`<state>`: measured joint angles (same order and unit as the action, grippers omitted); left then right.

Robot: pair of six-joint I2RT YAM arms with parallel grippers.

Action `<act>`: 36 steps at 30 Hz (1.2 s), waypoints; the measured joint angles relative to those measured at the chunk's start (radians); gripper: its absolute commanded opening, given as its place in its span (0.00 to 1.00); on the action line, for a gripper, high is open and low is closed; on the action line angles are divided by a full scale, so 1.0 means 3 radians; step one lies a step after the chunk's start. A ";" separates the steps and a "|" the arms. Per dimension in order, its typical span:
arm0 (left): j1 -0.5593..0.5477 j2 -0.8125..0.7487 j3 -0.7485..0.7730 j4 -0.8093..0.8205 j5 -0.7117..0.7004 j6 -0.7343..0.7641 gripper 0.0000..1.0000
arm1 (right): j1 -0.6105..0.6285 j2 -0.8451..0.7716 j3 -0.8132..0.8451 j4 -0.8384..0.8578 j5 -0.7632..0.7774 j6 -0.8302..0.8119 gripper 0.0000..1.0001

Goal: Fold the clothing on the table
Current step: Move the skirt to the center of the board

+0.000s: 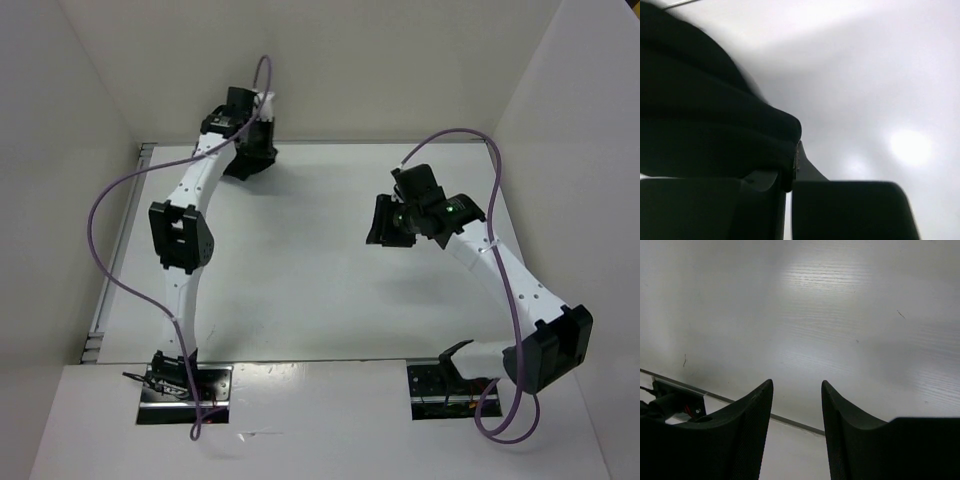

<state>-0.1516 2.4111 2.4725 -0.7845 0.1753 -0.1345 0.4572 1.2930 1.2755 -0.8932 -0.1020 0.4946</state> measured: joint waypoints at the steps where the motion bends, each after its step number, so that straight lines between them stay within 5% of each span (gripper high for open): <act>1: -0.0172 -0.0266 -0.0220 0.0034 0.0060 -0.0004 0.02 | -0.0009 0.0008 -0.0025 0.0032 -0.0003 -0.0011 0.49; 7: -0.1082 -0.1768 -0.1194 0.0439 0.0738 -0.0196 0.02 | -0.0114 0.0062 -0.0112 0.0155 -0.0024 -0.0085 0.49; 14: -0.0738 -0.2574 -0.1876 0.0730 0.0898 -0.0558 0.00 | -0.0448 -0.0057 -0.0112 0.0300 0.0010 -0.0158 0.49; 20: -0.0610 -0.2623 -0.2499 0.0851 0.0757 -0.0781 0.00 | -0.0633 -0.0242 -0.0113 0.0308 0.0078 -0.0195 0.49; 29: -0.0543 -0.1935 -0.3197 0.0741 0.0521 -0.1067 0.00 | -0.0632 -0.0263 -0.0114 0.0301 0.0093 -0.0247 0.49; 36: -0.0601 -0.1877 -0.2878 0.0582 0.0795 -0.1114 0.00 | -0.0632 -0.0268 -0.0134 0.0290 0.0148 -0.0284 0.49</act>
<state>-0.3321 1.8481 1.6093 -0.6098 0.4137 -0.4686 0.2676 1.2125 1.2354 -0.8062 -0.0578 0.4095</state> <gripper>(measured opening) 0.021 0.492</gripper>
